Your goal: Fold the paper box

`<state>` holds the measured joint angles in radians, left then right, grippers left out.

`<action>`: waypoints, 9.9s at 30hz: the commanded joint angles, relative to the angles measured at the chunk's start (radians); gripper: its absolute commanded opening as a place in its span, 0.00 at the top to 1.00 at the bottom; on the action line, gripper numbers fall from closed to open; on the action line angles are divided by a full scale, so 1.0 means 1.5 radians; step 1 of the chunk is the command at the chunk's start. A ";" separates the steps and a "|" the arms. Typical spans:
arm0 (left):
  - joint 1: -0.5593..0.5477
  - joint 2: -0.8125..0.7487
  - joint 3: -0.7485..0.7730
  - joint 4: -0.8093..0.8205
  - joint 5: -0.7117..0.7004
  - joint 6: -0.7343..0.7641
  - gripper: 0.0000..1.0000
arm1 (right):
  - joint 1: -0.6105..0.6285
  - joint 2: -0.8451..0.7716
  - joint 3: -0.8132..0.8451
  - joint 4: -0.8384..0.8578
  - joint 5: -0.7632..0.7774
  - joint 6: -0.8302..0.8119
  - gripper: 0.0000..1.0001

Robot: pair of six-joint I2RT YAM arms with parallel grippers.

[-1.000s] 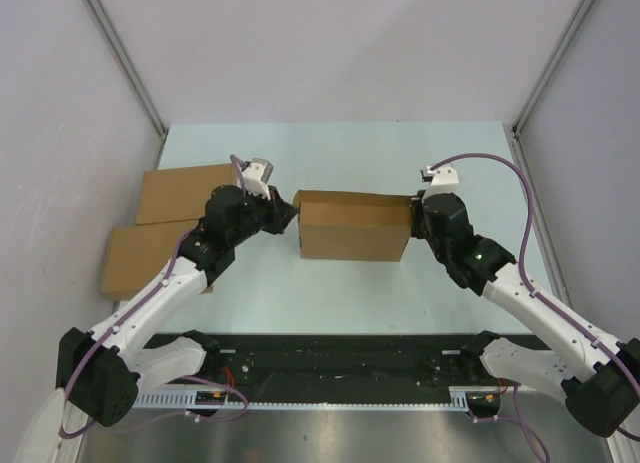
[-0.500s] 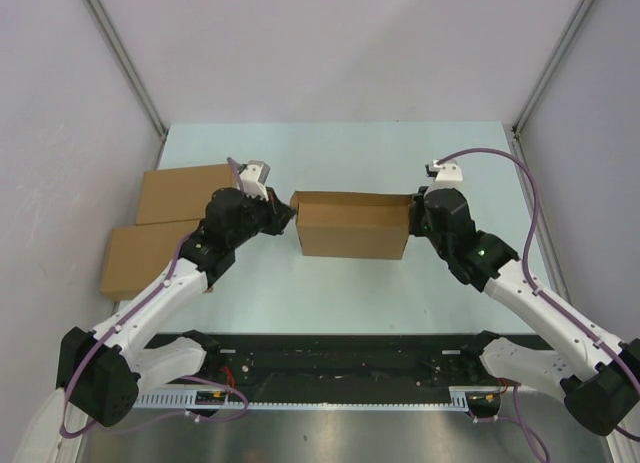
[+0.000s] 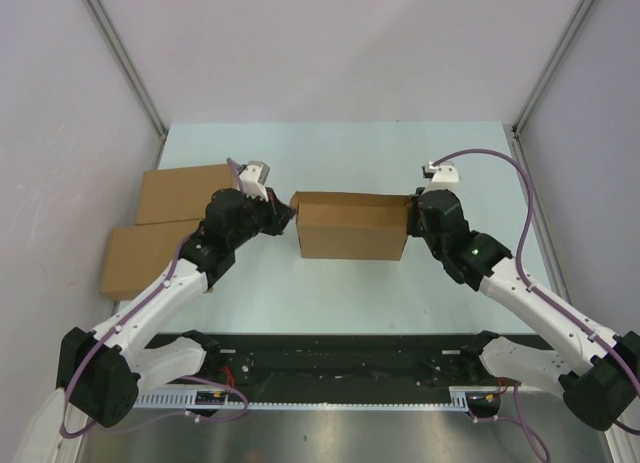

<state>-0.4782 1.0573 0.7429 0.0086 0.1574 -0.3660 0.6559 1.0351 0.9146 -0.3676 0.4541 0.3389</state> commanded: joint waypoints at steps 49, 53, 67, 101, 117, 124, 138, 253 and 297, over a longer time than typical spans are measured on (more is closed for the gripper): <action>-0.052 -0.014 0.005 0.082 -0.018 -0.150 0.97 | 0.060 0.000 -0.083 0.059 0.078 -0.046 1.00; -0.054 -0.015 0.000 0.079 -0.027 -0.155 0.98 | 0.063 0.002 -0.083 0.059 0.080 -0.047 1.00; -0.064 -0.019 -0.035 0.085 -0.067 -0.211 1.00 | 0.081 0.011 -0.083 0.059 0.097 -0.048 1.00; -0.150 -0.029 -0.181 0.128 -0.329 -0.102 0.97 | 0.117 -0.024 -0.083 0.046 0.143 -0.061 0.63; -0.161 -0.024 -0.173 0.113 -0.351 -0.104 0.97 | 0.131 -0.159 -0.050 0.029 0.155 -0.054 0.36; -0.175 -0.041 -0.181 0.112 -0.371 -0.097 0.96 | 0.050 -0.153 -0.039 0.066 0.065 -0.005 0.32; -0.180 -0.032 -0.171 0.104 -0.371 -0.098 0.95 | -0.107 -0.083 -0.041 0.150 -0.172 0.086 0.31; -0.185 -0.226 -0.155 0.096 -0.416 0.022 0.56 | 0.016 -0.069 -0.150 0.126 0.009 -0.012 1.00; -0.166 -0.040 -0.067 0.201 -0.364 0.102 0.74 | 0.018 -0.064 -0.150 0.123 0.000 -0.015 1.00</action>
<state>-0.7372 0.9791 0.5823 0.2661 -0.3897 -0.2520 0.6769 0.9348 0.7040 -0.1226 0.4648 0.3096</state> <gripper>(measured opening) 0.281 0.010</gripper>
